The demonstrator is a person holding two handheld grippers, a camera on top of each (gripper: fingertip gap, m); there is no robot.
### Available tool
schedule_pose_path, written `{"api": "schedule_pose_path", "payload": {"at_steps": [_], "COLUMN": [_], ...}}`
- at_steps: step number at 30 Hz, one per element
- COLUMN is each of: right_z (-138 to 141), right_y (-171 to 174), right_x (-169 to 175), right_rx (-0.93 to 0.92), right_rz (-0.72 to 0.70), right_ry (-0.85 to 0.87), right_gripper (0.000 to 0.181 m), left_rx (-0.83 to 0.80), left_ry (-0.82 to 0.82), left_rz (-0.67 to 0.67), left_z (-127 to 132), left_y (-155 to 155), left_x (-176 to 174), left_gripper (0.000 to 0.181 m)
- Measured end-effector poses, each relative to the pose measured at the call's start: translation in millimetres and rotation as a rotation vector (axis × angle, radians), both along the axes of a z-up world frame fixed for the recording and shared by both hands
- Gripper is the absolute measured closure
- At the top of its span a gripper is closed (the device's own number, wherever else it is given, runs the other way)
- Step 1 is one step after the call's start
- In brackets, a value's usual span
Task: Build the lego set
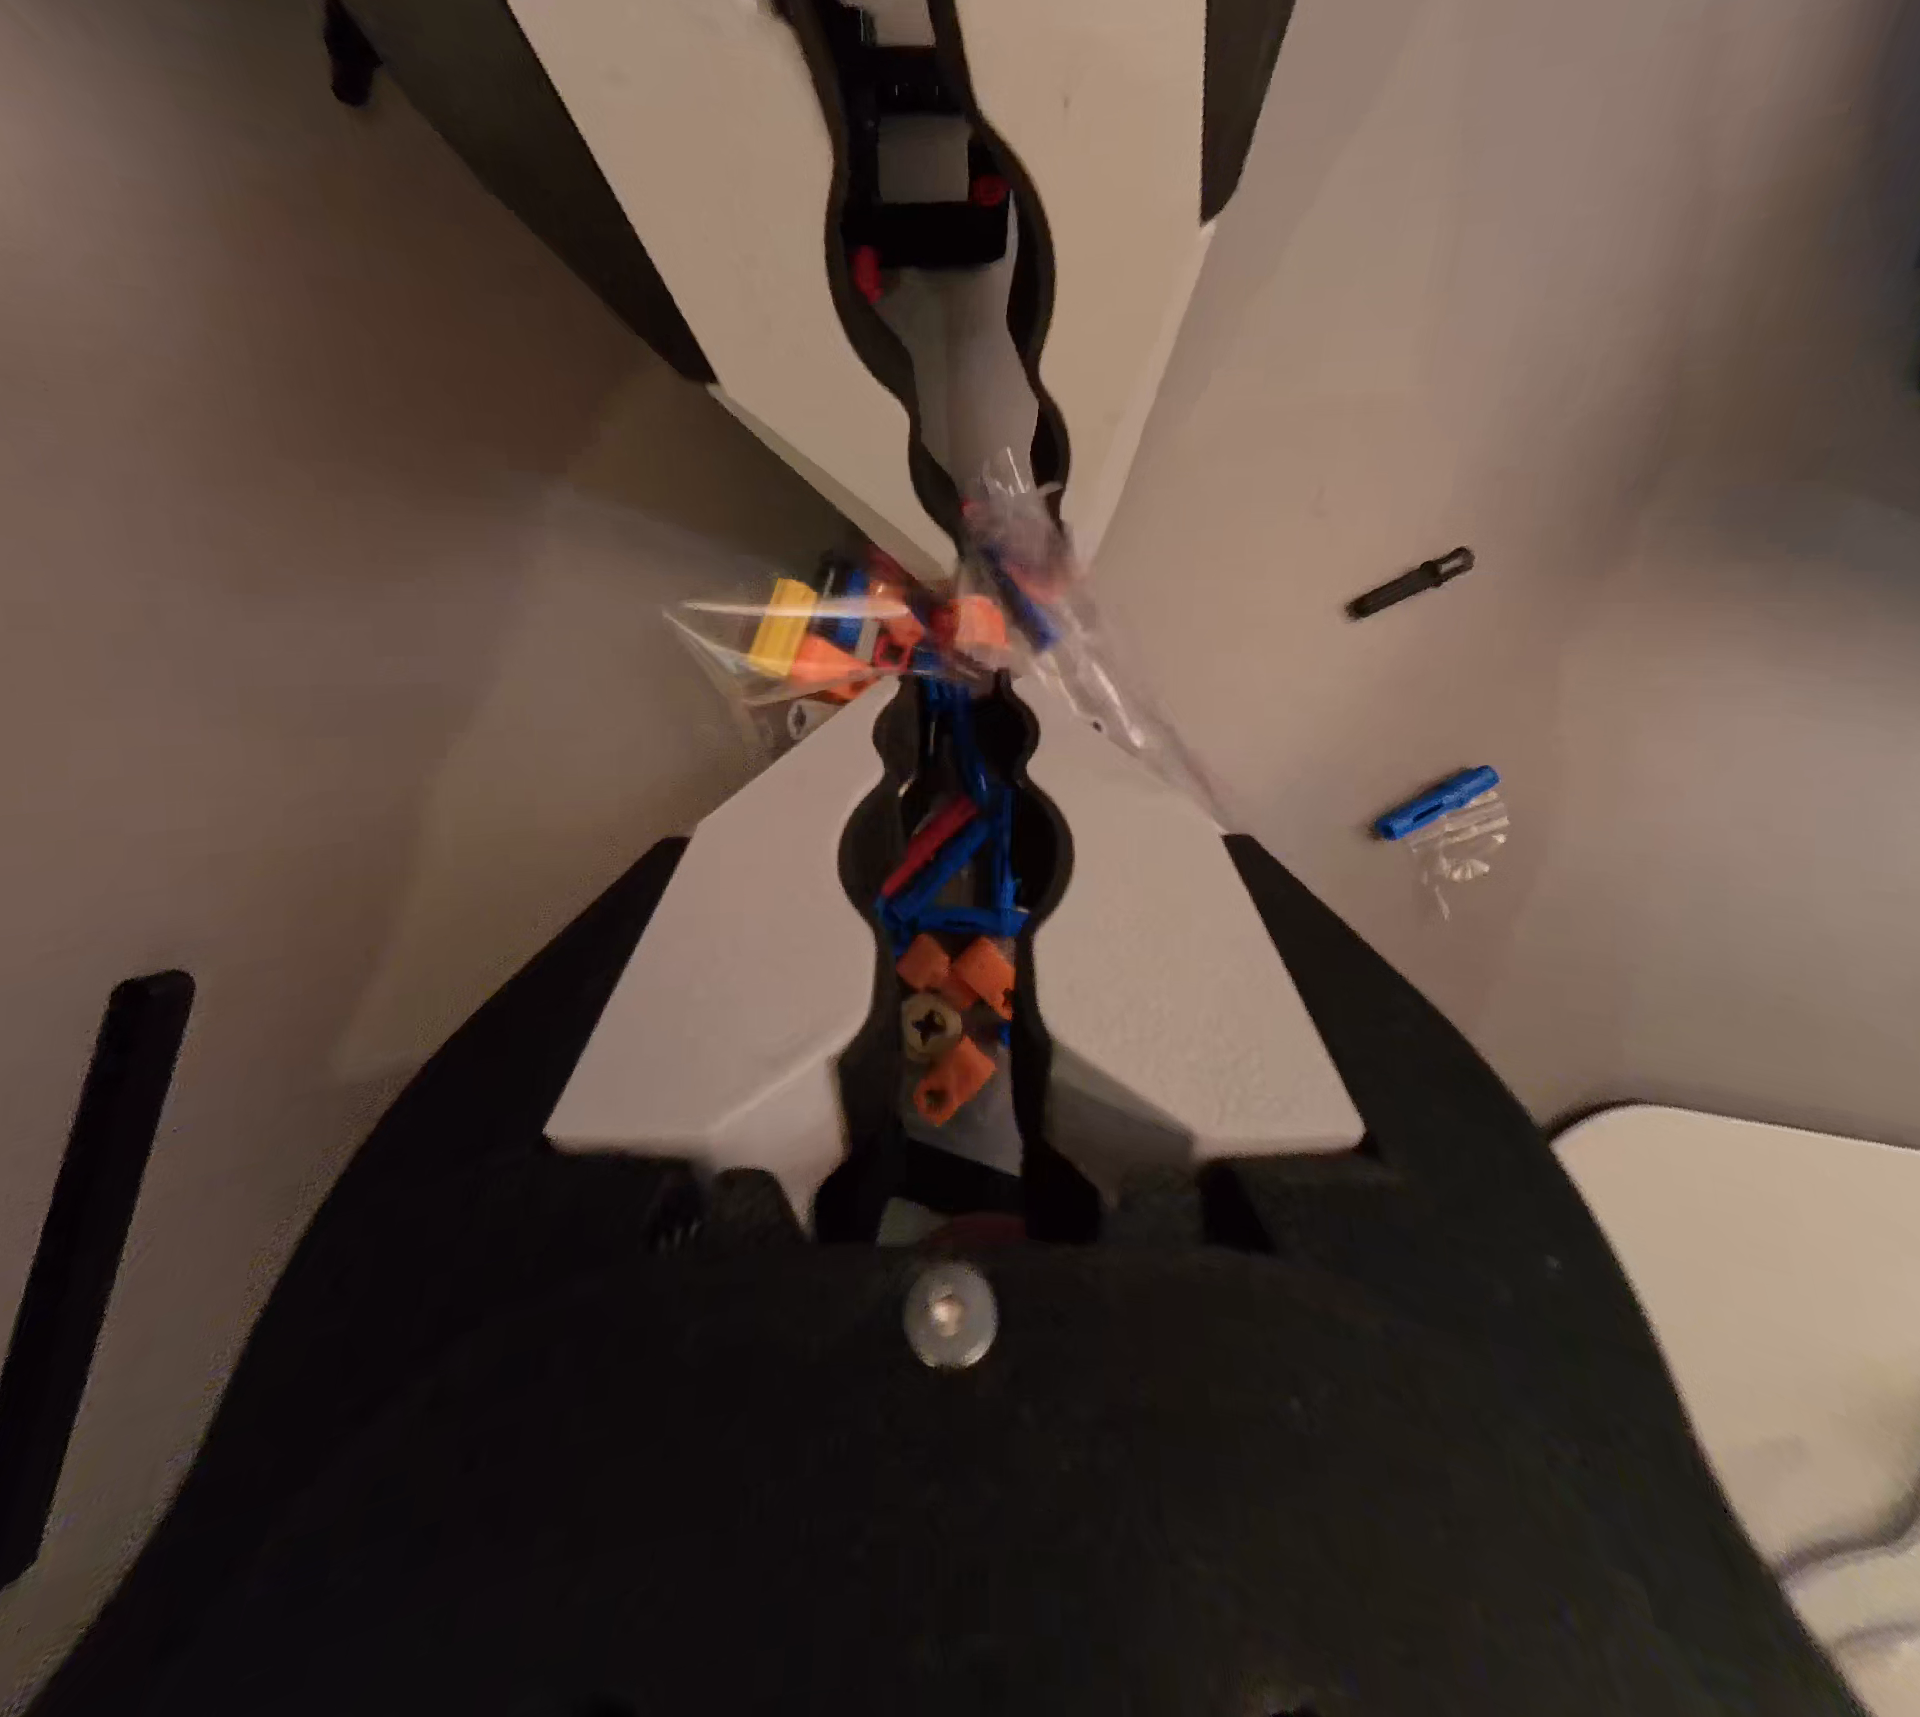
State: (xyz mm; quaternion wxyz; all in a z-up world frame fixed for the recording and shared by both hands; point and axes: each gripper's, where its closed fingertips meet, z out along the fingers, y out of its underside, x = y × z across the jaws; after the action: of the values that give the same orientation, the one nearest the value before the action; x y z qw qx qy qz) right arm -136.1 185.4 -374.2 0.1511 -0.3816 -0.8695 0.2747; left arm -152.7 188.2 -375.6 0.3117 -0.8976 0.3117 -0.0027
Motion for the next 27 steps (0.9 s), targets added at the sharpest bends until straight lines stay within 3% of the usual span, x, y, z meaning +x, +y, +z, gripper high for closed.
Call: {"api": "schedule_pose_path", "payload": {"at_steps": [14,27], "right_z": [-1.3,-1.3], "right_y": [7.5,7.5], "right_x": [6.3,8.2], "right_rx": [0.003,-0.008], "right_rz": [-0.025,-0.030], "right_ry": [-0.019,-0.017], "right_gripper": [0.176,0.176], "left_rx": [-0.063,-0.029], "left_ry": [-0.060,0.072], "left_rz": [-0.041,-0.094], "left_z": [5.6,-0.8], "left_y": [-17.3,-10.1], "left_x": [1.8,8.8], "left_gripper": [0.155,0.177]}}
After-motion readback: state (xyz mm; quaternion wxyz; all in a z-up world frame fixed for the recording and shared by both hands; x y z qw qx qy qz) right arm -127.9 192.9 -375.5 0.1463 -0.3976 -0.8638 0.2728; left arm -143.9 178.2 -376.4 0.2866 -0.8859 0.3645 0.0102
